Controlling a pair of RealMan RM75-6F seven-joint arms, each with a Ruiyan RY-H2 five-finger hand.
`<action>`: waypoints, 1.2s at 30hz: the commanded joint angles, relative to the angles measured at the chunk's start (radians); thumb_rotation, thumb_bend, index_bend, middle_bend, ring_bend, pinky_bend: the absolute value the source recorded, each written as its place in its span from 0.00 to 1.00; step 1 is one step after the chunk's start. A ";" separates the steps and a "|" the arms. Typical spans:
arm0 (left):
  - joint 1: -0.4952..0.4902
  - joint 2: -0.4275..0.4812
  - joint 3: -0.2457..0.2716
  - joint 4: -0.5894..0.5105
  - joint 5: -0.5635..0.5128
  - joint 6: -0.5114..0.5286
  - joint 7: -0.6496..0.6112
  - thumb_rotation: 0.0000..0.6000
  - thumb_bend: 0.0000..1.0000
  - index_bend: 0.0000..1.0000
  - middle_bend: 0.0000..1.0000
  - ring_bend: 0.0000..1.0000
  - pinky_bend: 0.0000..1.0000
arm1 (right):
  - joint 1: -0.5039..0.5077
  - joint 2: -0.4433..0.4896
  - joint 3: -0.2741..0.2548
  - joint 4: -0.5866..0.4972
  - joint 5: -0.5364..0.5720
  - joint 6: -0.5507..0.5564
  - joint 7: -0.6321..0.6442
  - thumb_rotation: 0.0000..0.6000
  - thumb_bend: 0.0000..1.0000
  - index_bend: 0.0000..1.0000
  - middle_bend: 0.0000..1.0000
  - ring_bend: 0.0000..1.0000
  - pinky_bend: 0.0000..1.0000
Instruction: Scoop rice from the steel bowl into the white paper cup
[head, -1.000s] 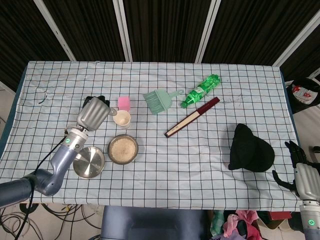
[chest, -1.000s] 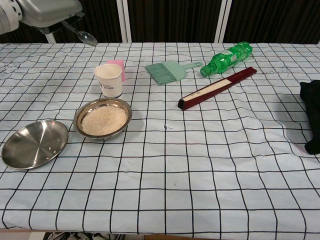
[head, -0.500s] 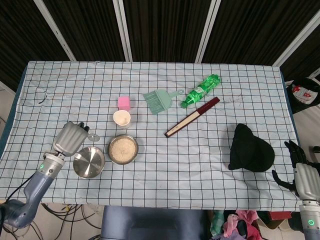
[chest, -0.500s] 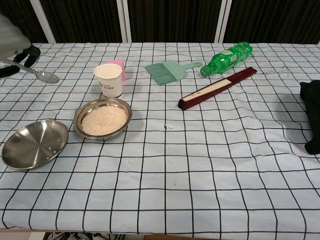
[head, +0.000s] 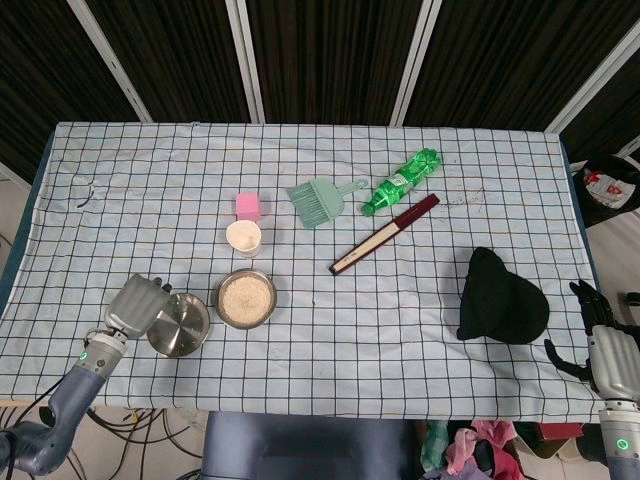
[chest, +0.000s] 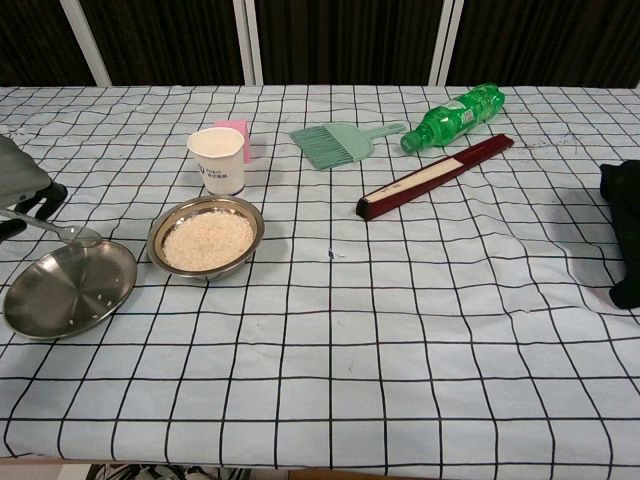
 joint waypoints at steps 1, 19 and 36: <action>0.009 -0.032 -0.004 0.027 -0.012 -0.016 -0.004 1.00 0.45 0.55 0.58 1.00 1.00 | 0.000 0.000 0.000 0.000 0.001 0.000 0.001 1.00 0.30 0.08 0.00 0.00 0.21; 0.032 -0.090 0.008 0.061 0.005 -0.044 0.024 1.00 0.38 0.52 0.56 1.00 1.00 | -0.001 0.000 0.000 0.000 -0.001 0.002 0.002 1.00 0.30 0.08 0.00 0.00 0.21; 0.050 -0.065 -0.016 0.025 0.013 -0.020 0.014 1.00 0.27 0.44 0.47 1.00 1.00 | -0.002 0.001 -0.003 -0.002 -0.006 0.004 0.000 1.00 0.30 0.08 0.00 0.00 0.21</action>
